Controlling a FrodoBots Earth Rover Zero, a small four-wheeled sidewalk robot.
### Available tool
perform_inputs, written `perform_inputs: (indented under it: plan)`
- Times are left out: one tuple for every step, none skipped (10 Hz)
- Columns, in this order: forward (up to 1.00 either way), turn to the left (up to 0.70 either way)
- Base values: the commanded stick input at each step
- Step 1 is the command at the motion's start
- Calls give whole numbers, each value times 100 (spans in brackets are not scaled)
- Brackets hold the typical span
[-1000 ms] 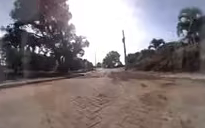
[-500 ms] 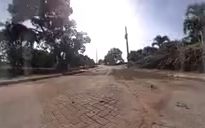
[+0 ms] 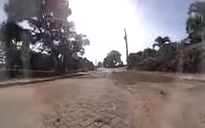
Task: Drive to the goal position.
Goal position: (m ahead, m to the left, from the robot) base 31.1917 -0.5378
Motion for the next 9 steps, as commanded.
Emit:
perform_inputs:
  plan:
    - [100,0]
    - [100,0]
    - [100,0]
    - [100,0]
    - [100,0]
    - [100,0]
    - [100,0]
    - [100,0]
    - [100,0]
